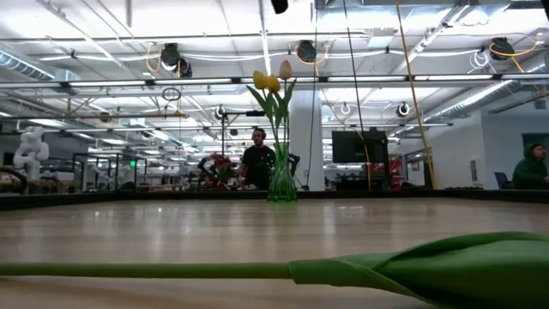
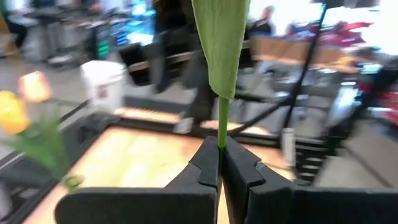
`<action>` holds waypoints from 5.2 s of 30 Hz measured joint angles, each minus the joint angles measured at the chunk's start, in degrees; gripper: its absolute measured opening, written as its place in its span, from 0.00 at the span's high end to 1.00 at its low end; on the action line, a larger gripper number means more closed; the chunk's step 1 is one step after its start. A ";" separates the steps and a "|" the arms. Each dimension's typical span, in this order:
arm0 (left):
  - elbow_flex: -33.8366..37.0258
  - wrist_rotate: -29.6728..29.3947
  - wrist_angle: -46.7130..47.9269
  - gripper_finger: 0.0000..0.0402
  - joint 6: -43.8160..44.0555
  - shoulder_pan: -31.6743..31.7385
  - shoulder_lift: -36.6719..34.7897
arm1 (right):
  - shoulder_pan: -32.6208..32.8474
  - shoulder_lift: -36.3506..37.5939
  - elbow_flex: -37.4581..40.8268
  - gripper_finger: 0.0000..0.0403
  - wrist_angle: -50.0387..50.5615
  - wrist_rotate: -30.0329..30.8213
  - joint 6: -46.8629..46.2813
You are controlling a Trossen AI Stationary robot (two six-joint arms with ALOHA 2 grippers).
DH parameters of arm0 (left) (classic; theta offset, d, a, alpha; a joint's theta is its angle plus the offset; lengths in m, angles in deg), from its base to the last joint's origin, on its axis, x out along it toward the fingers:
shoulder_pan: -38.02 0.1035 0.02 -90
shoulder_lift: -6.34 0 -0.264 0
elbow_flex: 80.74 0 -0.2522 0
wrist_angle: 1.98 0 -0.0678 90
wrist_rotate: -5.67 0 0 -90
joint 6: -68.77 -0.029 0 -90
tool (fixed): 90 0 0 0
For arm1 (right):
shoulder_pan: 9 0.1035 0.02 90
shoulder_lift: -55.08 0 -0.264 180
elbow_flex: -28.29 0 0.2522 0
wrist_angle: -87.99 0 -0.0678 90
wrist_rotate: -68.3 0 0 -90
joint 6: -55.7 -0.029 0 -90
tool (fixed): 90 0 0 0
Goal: Sort flowers into vase by color
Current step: Put the left black flower into the transparent vase
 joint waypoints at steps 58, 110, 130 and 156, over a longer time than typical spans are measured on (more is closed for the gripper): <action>22.47 37.39 -5.05 0.99 5.19 -0.38 -15.98 | 9.01 0.02 0.04 0.65 17.34 22.11 -18.60; 24.63 18.54 -21.54 0.99 -8.65 -41.73 1.12 | 8.99 0.02 0.04 0.65 17.34 22.11 -18.58; 29.15 18.52 -31.08 0.99 -8.59 -41.75 4.54 | 9.01 0.02 0.04 0.65 17.34 22.10 -18.58; 45.80 18.09 -47.45 0.96 -5.64 -41.78 4.34 | 9.01 0.02 0.04 0.65 17.33 22.11 -18.58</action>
